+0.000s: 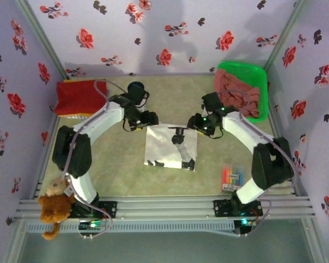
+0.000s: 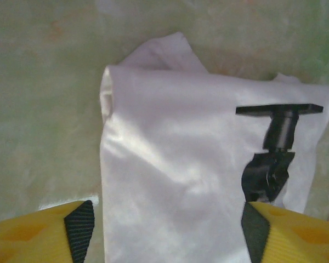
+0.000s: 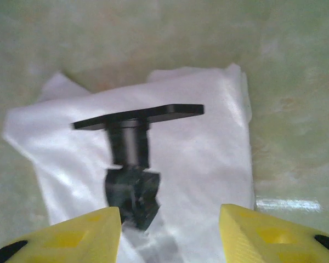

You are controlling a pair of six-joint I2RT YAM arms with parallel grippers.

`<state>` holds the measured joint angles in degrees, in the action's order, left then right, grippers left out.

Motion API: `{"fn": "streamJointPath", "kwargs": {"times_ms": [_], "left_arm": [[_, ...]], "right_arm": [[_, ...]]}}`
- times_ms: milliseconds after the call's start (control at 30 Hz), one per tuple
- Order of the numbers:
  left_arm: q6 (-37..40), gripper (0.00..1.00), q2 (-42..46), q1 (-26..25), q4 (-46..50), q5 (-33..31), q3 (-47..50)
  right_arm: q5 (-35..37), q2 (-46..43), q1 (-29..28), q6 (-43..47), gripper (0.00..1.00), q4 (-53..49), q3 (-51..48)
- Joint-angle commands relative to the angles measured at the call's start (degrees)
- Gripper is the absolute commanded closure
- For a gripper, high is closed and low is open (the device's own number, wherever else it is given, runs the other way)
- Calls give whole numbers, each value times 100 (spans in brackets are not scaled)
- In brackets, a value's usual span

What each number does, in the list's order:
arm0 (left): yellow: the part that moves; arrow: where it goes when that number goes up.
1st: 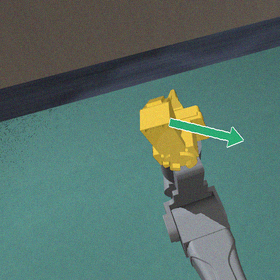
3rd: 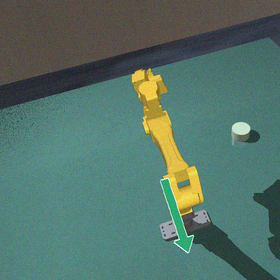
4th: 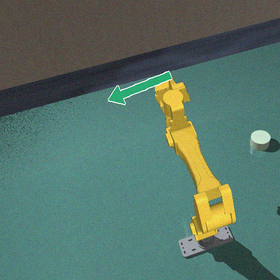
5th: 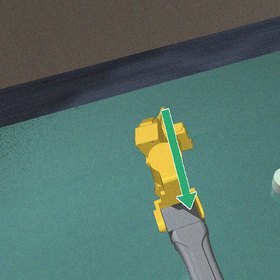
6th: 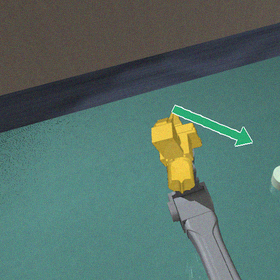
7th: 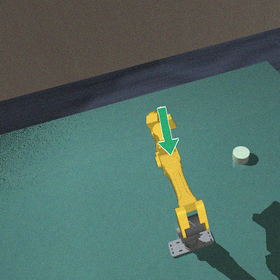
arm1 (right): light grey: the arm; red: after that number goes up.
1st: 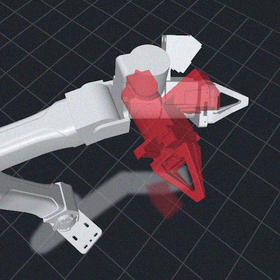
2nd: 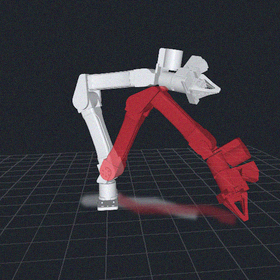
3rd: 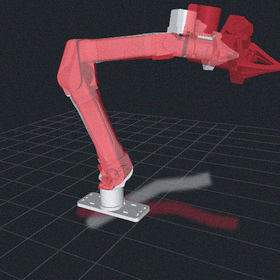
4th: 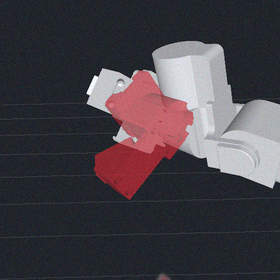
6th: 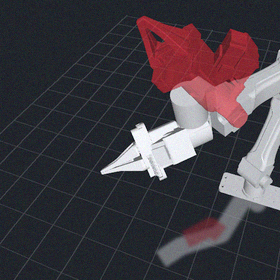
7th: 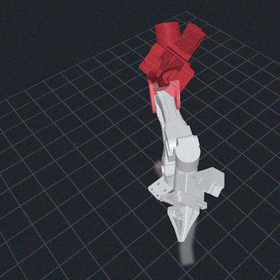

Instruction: Fold and stack the t-shirts

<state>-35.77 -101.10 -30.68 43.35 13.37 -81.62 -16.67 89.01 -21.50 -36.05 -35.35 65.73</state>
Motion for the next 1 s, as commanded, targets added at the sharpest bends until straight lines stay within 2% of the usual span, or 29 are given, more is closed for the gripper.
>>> {"fn": "streamJointPath", "kwargs": {"times_ms": [0,133,300,433,633,767,967], "left_arm": [[-37,23,481,-190,303,-233,734],[-236,19,993,-466,-655,-344,1736],[-377,17,1104,-579,-1495,-238,2345],[-408,17,884,-589,-1630,-218,2373],[-319,17,319,-687,-1817,213,2028],[-97,17,-19,-828,-1466,-230,1712],[-18,17,-151,-954,-1776,-413,1736]], "right_arm": [[23,-321,5,223,48,-674,-162],[-185,-825,-8,57,47,-343,-953],[-265,-1275,5,16,46,-284,-1538],[-413,-1469,5,-77,45,-64,-1953],[-529,-1308,22,-80,44,320,-2275],[-818,-1066,58,-132,43,751,-2386],[-1445,-590,56,-492,43,1666,-2646]]}}
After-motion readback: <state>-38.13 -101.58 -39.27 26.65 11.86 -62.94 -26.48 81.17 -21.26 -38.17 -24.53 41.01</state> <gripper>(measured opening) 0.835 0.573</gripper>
